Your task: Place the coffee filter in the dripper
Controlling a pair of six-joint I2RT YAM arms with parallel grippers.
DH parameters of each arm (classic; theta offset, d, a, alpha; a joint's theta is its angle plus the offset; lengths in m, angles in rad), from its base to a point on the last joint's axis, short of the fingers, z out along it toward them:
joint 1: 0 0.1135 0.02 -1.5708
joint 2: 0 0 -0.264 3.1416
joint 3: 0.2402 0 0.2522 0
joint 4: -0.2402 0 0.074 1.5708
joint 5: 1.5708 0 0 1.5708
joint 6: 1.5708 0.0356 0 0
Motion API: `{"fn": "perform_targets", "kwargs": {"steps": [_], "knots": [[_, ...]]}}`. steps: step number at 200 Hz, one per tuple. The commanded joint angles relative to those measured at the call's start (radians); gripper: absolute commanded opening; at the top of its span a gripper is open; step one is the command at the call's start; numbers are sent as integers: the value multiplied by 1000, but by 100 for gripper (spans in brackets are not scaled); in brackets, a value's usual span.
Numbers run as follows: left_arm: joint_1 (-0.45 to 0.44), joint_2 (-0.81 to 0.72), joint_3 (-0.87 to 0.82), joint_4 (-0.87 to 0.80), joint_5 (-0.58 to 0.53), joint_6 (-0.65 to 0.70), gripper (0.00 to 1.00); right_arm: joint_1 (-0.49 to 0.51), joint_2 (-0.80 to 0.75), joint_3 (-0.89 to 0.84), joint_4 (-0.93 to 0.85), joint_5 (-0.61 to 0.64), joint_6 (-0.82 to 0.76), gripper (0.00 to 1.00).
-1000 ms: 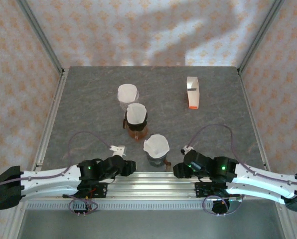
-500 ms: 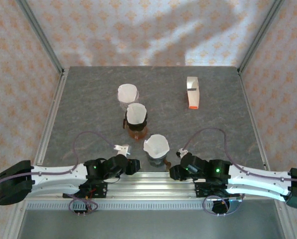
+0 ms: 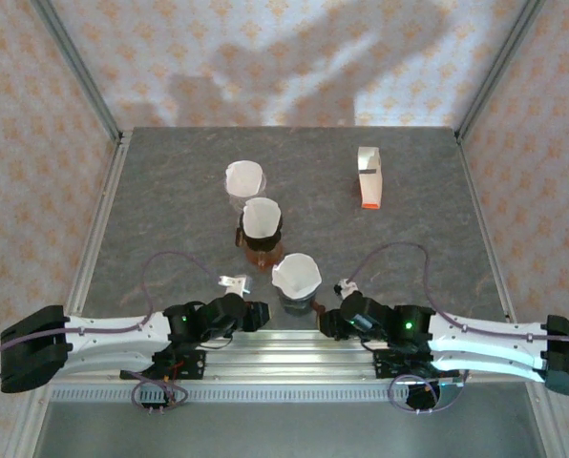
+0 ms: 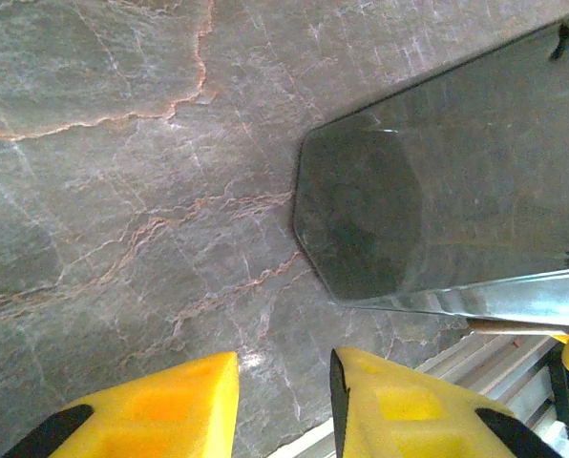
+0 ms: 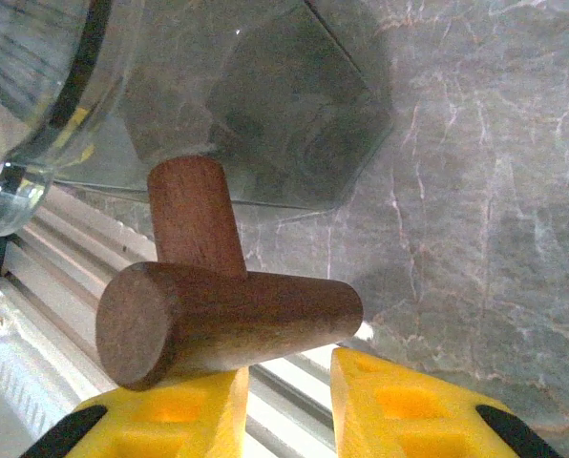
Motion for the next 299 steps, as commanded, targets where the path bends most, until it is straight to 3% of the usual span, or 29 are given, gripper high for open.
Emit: {"fn": "perform_targets", "kwargs": {"steps": [1,150,191,211,235,246,270,279,299], "knots": [[9,8,4,25,-6,-17,32,-2,30,-3,78,69,6,28],[33,-84,-17,-57,-30,-36,31,-105,271,99,201,47,-90,28],[55,-160,20,-228,-78,-17,28,-105,217,94,100,83,-90,30],[95,-199,55,-321,-79,15,27,-105,129,85,-3,124,-72,39],[115,-270,94,-443,-135,42,47,-106,-26,93,-134,191,-62,65],[118,-307,121,-505,-181,52,61,-105,-84,126,-220,255,-66,76],[119,-387,209,-649,-304,87,83,-106,-122,225,-376,409,-87,99],[121,-413,251,-705,-360,108,99,-105,-112,262,-415,463,-97,100],[125,-453,349,-812,-490,162,100,-108,-69,355,-478,563,-128,100]]}}
